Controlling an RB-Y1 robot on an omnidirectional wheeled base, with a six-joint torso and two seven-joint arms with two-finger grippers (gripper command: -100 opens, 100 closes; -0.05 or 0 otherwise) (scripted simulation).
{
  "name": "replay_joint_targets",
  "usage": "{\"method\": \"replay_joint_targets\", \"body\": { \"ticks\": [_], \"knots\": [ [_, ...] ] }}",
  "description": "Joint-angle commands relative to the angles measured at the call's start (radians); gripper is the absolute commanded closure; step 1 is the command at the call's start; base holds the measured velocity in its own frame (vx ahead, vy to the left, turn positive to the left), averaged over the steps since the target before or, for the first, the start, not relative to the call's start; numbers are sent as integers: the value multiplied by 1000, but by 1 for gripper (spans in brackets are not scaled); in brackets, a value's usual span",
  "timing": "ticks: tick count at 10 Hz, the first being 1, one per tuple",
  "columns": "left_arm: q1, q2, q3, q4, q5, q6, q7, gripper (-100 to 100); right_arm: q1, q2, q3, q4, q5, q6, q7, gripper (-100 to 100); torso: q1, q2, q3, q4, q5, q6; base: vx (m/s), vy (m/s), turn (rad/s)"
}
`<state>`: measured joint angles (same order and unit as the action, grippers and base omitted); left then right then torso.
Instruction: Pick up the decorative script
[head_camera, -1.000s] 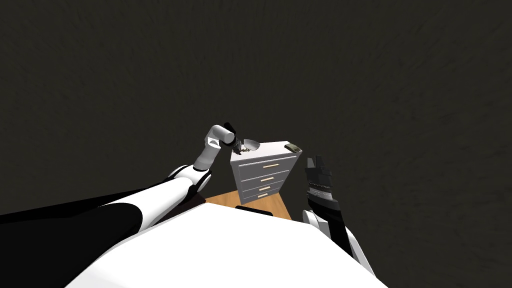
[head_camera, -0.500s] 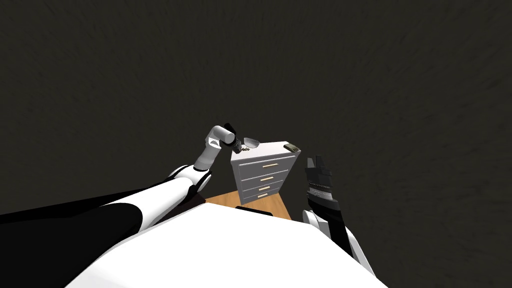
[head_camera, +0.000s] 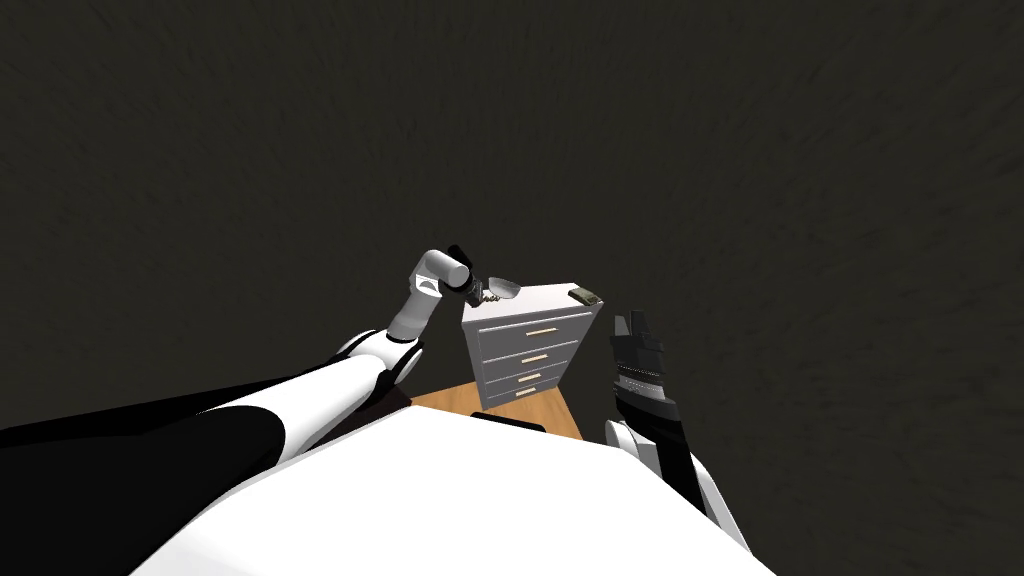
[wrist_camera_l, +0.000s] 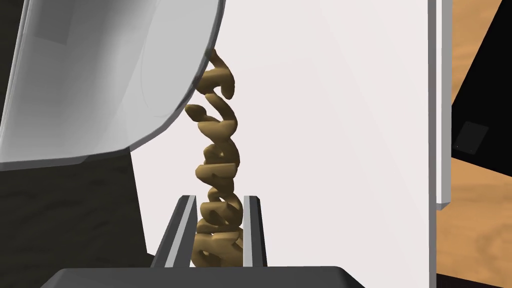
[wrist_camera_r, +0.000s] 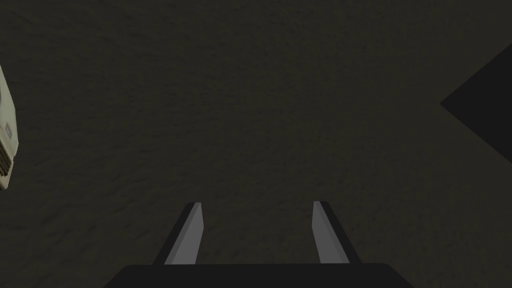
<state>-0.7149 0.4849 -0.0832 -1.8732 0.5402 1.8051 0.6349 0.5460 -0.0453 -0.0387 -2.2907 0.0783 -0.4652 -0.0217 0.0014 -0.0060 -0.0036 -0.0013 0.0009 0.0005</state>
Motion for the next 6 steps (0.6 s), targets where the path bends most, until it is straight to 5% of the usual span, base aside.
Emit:
{"method": "replay_joint_targets", "body": {
  "ticks": [1,5,6],
  "knots": [
    [1,2,2,-40,10,32,18,100,0,0,0,0,0,0,0,0,0,0,0,0,0,0,29,20,30],
    [3,3,2,-91,20,72,40,100,0,0,0,0,0,0,0,0,-1,2,1,1,0,0,21,10,19],
    [3,3,2,-95,21,76,43,0,0,0,0,0,0,0,0,0,-1,2,1,1,0,0,0,0,0]
  ]
}}
